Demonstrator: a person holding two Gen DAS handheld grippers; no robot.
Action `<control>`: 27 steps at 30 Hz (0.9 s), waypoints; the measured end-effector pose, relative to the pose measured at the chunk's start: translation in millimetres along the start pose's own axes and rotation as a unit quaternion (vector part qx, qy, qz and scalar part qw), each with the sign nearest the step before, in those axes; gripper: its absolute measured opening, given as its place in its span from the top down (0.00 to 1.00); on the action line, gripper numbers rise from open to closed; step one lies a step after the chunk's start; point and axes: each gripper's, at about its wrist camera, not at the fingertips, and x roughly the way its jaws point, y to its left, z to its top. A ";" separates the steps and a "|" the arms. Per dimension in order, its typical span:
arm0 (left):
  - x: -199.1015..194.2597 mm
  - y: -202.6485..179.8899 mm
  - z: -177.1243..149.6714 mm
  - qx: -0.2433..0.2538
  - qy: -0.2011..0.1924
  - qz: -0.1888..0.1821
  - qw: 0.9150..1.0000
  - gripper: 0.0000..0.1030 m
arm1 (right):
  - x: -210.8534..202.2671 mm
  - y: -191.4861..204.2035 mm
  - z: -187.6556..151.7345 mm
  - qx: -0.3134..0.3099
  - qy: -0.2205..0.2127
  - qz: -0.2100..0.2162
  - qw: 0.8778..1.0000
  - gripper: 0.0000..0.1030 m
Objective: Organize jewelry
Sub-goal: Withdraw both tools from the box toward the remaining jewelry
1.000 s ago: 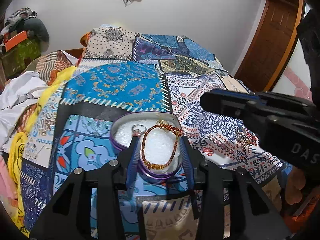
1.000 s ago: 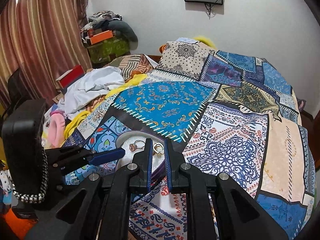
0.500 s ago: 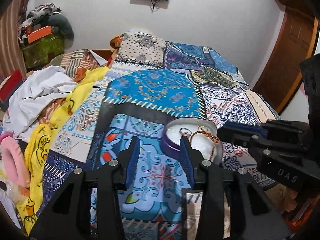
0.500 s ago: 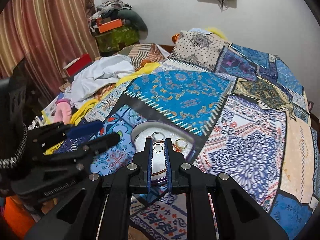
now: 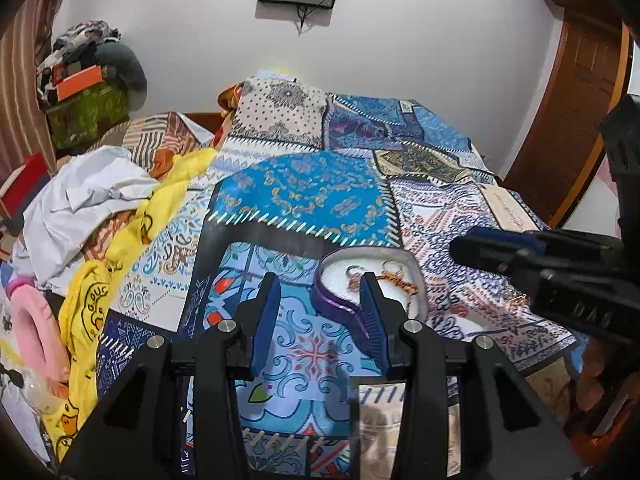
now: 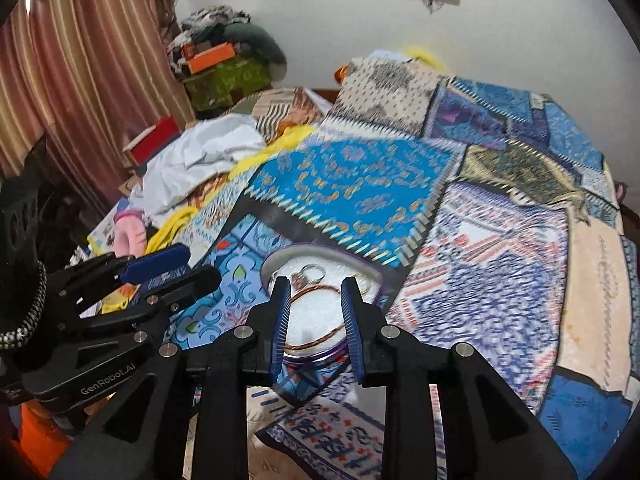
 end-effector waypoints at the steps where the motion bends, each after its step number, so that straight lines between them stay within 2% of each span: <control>1: -2.5 -2.6 0.9 0.002 -0.002 -0.001 1.000 0.61 | -5.1 -2.8 0.7 0.003 -0.006 -0.004 1.000 0.77; 7: -15.3 -22.5 7.7 0.018 -0.016 -0.003 1.000 0.55 | -38.1 -22.8 -1.5 0.021 -0.040 -0.034 0.998 0.77; 12: -20.9 -43.4 12.2 0.031 -0.020 -0.015 0.999 0.54 | -59.7 -42.6 -9.5 0.038 -0.055 -0.061 0.996 0.77; 27: -6.4 -118.2 11.9 0.086 0.001 -0.058 0.995 0.52 | -104.8 -92.9 -44.2 0.075 -0.068 -0.112 0.989 0.77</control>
